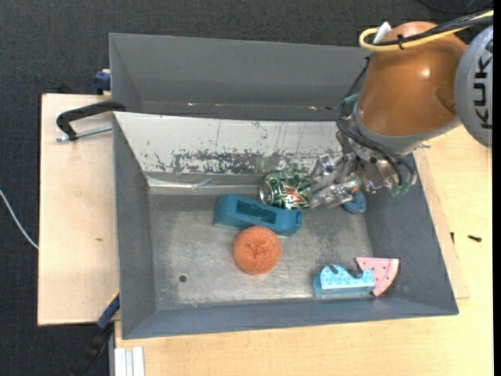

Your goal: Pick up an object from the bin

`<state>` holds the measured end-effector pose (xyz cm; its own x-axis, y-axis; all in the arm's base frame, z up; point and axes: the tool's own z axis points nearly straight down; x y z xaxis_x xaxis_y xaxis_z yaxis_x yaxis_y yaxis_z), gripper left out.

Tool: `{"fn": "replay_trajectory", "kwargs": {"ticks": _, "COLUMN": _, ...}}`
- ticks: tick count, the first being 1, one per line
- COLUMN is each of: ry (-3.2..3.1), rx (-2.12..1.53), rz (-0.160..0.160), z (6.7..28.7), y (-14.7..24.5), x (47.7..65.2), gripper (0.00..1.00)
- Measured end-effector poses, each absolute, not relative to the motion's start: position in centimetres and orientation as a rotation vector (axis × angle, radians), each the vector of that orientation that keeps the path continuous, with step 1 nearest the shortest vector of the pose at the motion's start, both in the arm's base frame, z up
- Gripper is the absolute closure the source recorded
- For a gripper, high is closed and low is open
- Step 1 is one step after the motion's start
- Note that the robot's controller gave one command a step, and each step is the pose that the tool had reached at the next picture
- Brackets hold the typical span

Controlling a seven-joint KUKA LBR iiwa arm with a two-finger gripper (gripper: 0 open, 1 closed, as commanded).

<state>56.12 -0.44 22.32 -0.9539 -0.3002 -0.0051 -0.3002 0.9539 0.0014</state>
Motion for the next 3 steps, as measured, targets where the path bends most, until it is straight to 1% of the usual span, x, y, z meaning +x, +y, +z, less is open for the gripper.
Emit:
{"fn": "replay_trajectory", "kwargs": {"ticks": 1, "ry": 3.107, "rx": -0.41, "rz": -0.009, "z": 21.9, "y": -2.0, "x": 57.4, "gripper": 1.0}}
{"fn": "replay_trajectory", "kwargs": {"ticks": 2, "ry": 3.099, "rx": -0.501, "rz": 0.002, "z": 21.5, "y": -0.3, "x": 52.4, "gripper": 1.0}}
{"fn": "replay_trajectory", "kwargs": {"ticks": 3, "ry": 3.092, "rx": -0.53, "rz": 0.0, "z": 20.7, "y": -0.8, "x": 55.0, "gripper": 1.0}}
